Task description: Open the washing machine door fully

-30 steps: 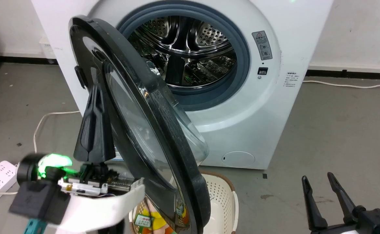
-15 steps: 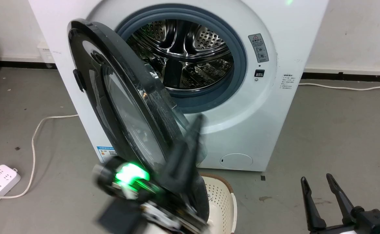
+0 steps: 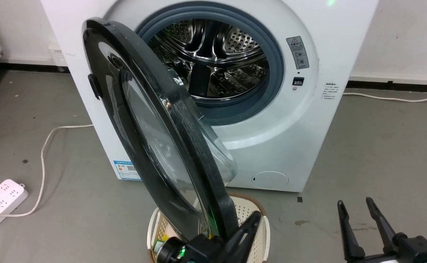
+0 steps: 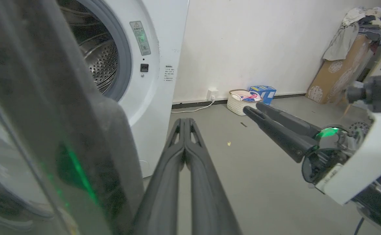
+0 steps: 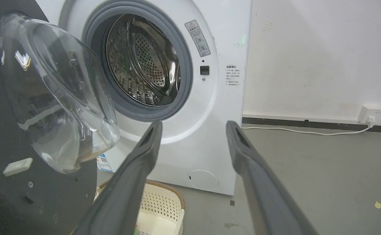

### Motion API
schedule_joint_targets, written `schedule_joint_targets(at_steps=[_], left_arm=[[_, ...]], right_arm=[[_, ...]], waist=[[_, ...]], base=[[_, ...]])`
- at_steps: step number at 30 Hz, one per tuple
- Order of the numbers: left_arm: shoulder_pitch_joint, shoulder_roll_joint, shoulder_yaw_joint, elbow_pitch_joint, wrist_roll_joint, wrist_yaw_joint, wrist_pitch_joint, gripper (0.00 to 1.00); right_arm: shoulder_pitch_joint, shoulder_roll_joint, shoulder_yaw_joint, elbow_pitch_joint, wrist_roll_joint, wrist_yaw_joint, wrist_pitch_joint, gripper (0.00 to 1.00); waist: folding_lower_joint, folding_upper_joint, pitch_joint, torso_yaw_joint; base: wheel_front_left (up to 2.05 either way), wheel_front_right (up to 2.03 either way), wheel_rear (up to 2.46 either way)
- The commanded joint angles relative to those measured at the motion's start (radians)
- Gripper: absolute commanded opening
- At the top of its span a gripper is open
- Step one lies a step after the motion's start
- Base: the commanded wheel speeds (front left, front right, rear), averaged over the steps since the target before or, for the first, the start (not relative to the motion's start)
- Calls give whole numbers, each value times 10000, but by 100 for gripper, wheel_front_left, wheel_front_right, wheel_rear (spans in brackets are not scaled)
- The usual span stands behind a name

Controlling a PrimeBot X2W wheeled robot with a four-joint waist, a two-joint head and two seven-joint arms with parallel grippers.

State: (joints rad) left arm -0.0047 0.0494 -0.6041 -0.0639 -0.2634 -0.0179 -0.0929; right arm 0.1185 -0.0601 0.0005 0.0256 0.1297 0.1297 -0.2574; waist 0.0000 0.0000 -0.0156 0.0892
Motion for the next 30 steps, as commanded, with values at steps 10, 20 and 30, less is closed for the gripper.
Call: schedule_joint_targets(at_steps=[10,20,30], left_arm=[[-296,167,226,722,48,215,-428,0],[15,557,174,319,125,407,-202,0],[262,861,442,-68,-103,594,-26,0]], right_arm=[[24,88,-32,73,49,10,-43,100],[120,97,-44,177,312,10,-43,100],[126,98,-44,352,482,10,-43,100]], waist=[[0,0,40,463],[0,0,-218,2208],[0,0,-418,3922]], base=[[0,0,0],[0,0,0],[0,0,0]])
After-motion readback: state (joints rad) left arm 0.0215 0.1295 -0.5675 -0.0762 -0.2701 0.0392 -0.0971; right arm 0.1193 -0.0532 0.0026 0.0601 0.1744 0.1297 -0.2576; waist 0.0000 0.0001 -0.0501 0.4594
